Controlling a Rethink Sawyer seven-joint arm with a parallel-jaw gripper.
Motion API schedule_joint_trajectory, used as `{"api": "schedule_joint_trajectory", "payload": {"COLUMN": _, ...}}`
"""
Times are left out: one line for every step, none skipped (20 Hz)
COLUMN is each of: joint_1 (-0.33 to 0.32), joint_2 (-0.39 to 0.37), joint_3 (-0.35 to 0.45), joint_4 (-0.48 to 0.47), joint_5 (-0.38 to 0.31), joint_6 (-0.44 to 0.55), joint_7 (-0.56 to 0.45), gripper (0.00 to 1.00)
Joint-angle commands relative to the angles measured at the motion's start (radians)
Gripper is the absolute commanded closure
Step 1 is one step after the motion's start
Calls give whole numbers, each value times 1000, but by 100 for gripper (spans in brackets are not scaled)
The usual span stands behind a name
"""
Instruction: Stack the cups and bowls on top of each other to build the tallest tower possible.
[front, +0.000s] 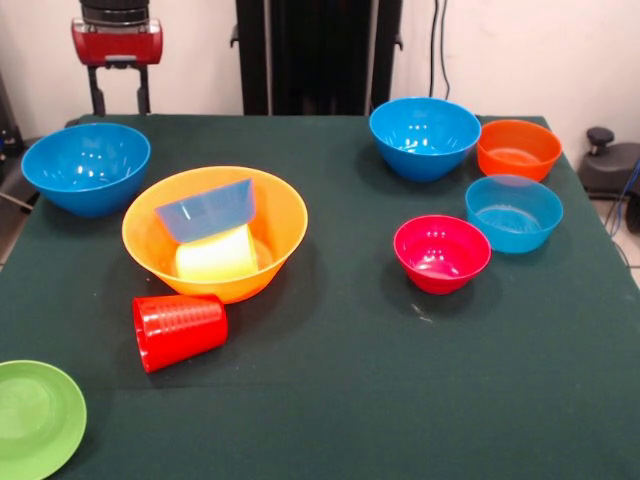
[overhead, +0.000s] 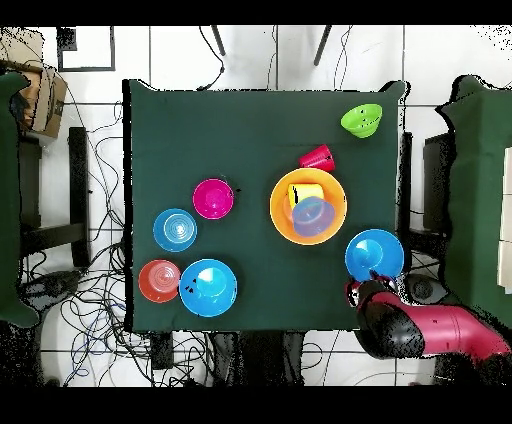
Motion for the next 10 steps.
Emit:
{"api": "schedule_joint_trajectory", "payload": {"joint_1": 119, "joint_2": 47, "joint_3": -92, "joint_4": -90, "joint_5": -110, "joint_6": -62, "joint_7": 109, "gripper": 0}}
{"api": "schedule_joint_trajectory", "payload": {"joint_1": 133, "joint_2": 50, "joint_3": -107, "joint_4": -93, "joint_5": -111, "joint_6": -74, "joint_7": 121, "gripper": 0}}
{"api": "schedule_joint_trajectory", "payload": {"joint_1": 145, "joint_2": 53, "joint_3": -119, "joint_4": -95, "joint_5": -110, "joint_6": -82, "joint_7": 127, "gripper": 0}}
{"api": "schedule_joint_trajectory", "payload": {"joint_1": 153, "joint_2": 55, "joint_3": -130, "joint_4": -96, "joint_5": -106, "joint_6": -90, "joint_7": 133, "gripper": 0}}
{"api": "schedule_joint_trajectory", "payload": {"joint_1": 162, "joint_2": 58, "joint_3": -140, "joint_4": -98, "joint_5": -101, "joint_6": -97, "joint_7": 140, "gripper": 0}}
{"api": "schedule_joint_trajectory", "payload": {"joint_1": 170, "joint_2": 63, "joint_3": -150, "joint_4": -101, "joint_5": -98, "joint_6": -106, "joint_7": 144, "gripper": 0}}
{"api": "schedule_joint_trajectory", "payload": {"joint_1": 177, "joint_2": 71, "joint_3": -161, "joint_4": -106, "joint_5": -97, "joint_6": -114, "joint_7": 145, "gripper": 0}}
{"api": "schedule_joint_trajectory", "payload": {"joint_1": 186, "joint_2": 80, "joint_3": -173, "joint_4": -113, "joint_5": -95, "joint_6": -123, "joint_7": 146, "gripper": 0}}
{"api": "schedule_joint_trajectory", "payload": {"joint_1": 196, "joint_2": 91, "joint_3": -189, "joint_4": -122, "joint_5": -97, "joint_6": -135, "joint_7": 150, "gripper": 0}}
{"api": "schedule_joint_trajectory", "payload": {"joint_1": 210, "joint_2": 99, "joint_3": -206, "joint_4": -132, "joint_5": -102, "joint_6": -144, "joint_7": 151, "gripper": 0}}
